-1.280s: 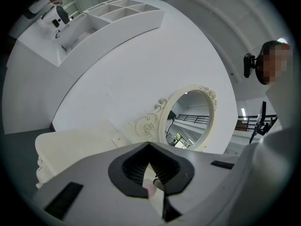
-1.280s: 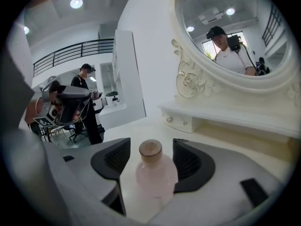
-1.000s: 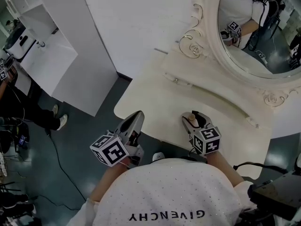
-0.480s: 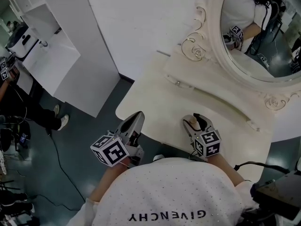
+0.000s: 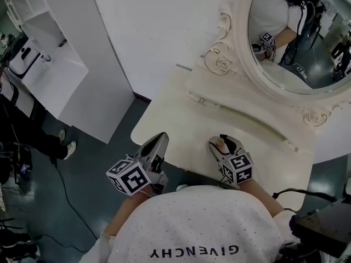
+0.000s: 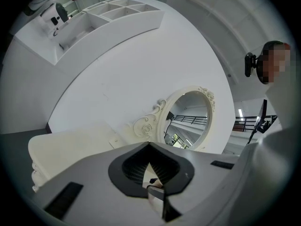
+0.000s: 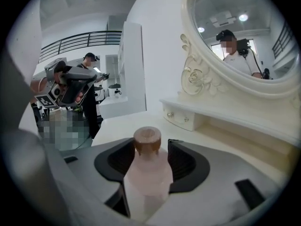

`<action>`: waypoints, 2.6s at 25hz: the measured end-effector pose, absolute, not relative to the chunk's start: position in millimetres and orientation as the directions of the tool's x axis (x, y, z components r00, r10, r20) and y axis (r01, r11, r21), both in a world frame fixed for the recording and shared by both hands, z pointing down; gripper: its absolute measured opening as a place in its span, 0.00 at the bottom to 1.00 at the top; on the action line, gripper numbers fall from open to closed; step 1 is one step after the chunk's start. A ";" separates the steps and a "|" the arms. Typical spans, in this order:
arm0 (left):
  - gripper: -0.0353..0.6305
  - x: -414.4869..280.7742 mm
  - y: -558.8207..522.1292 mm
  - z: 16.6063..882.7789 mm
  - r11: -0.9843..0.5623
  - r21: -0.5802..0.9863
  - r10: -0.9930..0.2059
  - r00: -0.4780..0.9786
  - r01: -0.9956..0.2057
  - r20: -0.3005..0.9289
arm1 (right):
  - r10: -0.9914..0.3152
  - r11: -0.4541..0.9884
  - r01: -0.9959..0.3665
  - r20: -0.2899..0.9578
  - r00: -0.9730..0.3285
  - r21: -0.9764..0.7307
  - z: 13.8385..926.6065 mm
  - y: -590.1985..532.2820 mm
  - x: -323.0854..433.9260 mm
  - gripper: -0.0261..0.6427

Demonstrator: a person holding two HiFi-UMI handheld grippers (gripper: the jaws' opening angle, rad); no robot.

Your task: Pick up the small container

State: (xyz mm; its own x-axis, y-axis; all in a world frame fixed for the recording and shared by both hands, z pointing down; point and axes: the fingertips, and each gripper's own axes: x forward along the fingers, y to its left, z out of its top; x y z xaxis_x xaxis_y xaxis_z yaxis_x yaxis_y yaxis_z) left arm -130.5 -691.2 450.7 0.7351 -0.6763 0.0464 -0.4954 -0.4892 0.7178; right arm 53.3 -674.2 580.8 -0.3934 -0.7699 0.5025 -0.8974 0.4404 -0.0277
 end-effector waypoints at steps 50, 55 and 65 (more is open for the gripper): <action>0.05 -112.5 -654.1 456.1 -0.500 0.650 -0.670 0.731 -0.572 0.128 | -0.831 0.379 -0.906 0.362 -0.422 -0.188 503.4 -665.3 72.1 0.23; 0.05 -80.6 -646.9 457.6 -0.531 0.646 -0.625 0.768 -0.548 0.138 | -0.866 0.381 -0.905 0.269 -0.421 -0.189 460.2 -654.9 89.1 0.23; 0.06 22.8 -602.2 449.8 -0.612 0.633 -0.502 0.851 -0.473 0.151 | -0.898 0.362 -0.899 0.166 -0.408 -0.247 402.6 -593.5 156.5 0.23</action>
